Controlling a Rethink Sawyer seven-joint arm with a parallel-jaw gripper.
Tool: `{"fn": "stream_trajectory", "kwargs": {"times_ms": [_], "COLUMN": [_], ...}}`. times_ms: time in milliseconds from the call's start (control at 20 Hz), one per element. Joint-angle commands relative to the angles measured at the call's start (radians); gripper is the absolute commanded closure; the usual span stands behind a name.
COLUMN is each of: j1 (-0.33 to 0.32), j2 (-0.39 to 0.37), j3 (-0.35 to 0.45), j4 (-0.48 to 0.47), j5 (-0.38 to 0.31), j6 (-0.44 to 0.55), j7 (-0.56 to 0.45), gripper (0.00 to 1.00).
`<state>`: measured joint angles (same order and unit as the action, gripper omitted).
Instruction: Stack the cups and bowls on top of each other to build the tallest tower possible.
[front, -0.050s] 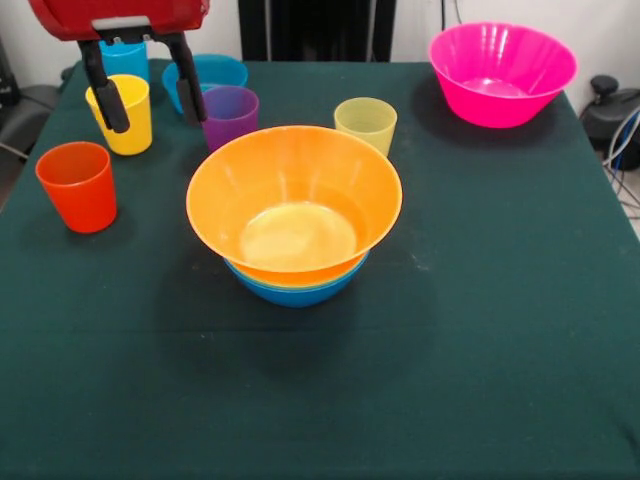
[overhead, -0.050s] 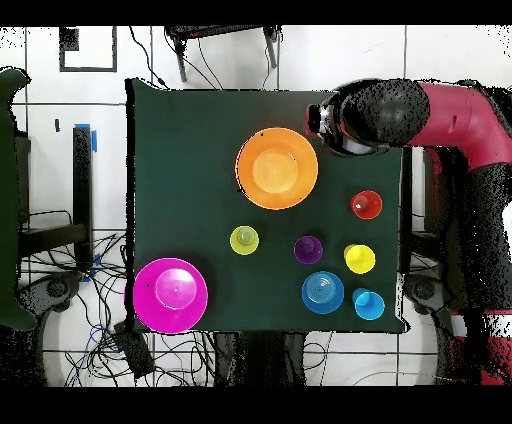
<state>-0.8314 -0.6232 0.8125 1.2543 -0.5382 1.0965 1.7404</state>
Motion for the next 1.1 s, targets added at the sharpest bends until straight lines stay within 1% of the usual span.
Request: {"fn": "stream_trajectory", "kwargs": {"times_ms": [50,100,150,200,250,300,350,400,500,650,700,800,950,1100], "j1": [0.081,0.089,0.095,0.101,0.104,0.105,0.105,0.096,0.08,0.048,0.03,0.003,-0.026,-0.058], "j2": [0.075,0.093,0.097,0.096,0.092,0.083,0.075,0.063,0.034,-0.025,-0.047,-0.065,-0.073,-0.066], "j3": [-0.023,-0.029,-0.036,-0.047,-0.052,-0.062,-0.068,-0.071,-0.074,-0.077,-0.079,-0.085,-0.092,-0.082], "j4": [-0.043,-0.034,-0.028,-0.013,-0.004,0.021,0.038,0.076,0.123,0.188,0.213,0.235,0.258,0.278], "j5": [-0.037,-0.049,-0.052,-0.056,-0.056,-0.049,-0.04,-0.017,0.024,0.056,0.077,0.097,0.112,0.126], "j6": [0.017,-0.015,-0.023,-0.045,-0.051,-0.072,-0.082,-0.109,-0.099,-0.097,-0.088,-0.079,-0.092,-0.106], "j7": [-0.172,-0.158,-0.143,-0.108,-0.094,-0.05,-0.021,0.027,0.064,0.065,0.067,0.052,0.04,0.008], "gripper": [0.0,0.0,0.0,0.0,0.0,0.0,0.0,0.0,0.0,0.0,0.0,0.0,0.0,0.0]}}
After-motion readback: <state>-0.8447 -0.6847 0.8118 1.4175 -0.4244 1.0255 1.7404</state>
